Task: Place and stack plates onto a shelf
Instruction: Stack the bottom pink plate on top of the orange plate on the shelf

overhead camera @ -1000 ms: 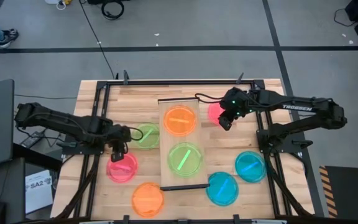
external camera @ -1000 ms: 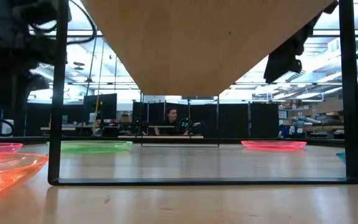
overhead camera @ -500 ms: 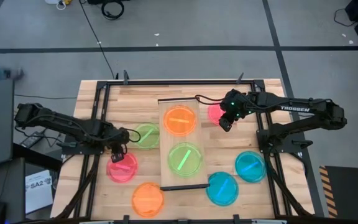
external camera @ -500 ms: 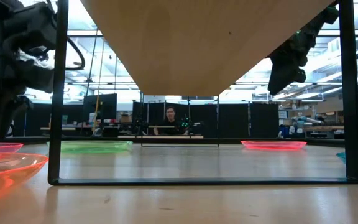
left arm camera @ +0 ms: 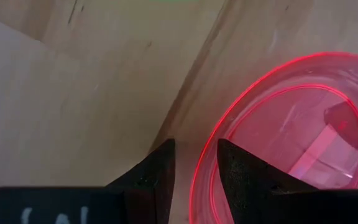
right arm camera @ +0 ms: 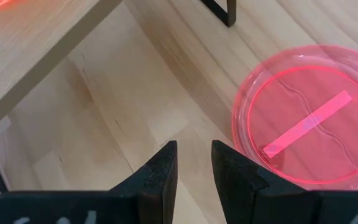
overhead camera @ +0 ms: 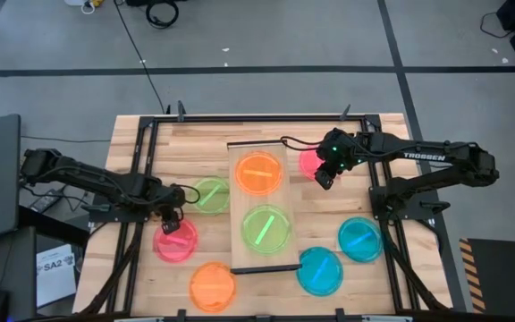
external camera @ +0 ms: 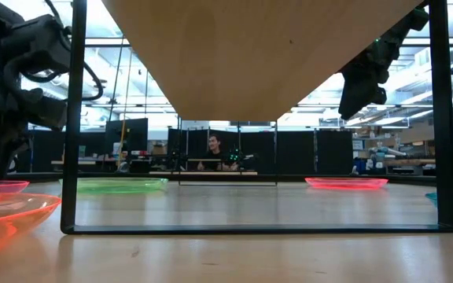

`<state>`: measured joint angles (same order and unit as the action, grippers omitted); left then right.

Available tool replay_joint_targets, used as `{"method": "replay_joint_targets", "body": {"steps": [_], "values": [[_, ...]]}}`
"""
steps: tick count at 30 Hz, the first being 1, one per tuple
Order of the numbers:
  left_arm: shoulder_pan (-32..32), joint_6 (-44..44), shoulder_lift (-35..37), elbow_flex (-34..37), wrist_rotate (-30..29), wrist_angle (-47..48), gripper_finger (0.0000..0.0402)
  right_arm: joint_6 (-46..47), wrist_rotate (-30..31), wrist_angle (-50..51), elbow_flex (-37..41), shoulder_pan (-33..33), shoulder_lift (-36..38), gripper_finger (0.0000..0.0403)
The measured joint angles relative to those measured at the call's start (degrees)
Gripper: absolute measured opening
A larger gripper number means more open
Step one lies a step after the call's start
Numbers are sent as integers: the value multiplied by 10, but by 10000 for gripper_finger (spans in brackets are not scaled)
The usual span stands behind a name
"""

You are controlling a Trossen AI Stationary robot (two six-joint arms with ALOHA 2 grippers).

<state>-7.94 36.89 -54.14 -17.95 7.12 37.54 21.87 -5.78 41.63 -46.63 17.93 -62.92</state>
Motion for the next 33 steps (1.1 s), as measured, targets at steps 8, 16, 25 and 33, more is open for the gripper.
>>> {"method": "replay_joint_targets", "body": {"steps": [8,16,25,33], "values": [[0,0,-3,-7,4,-3,96,0,0,0,0,0,0,105],[-1,1,-3,-8,10,-11,37,0,0,0,0,0,0,105],[-1,0,-2,-9,10,-11,6,0,0,0,0,0,0,105],[0,1,-2,-9,37,-10,6,0,0,0,0,0,0,105]]}}
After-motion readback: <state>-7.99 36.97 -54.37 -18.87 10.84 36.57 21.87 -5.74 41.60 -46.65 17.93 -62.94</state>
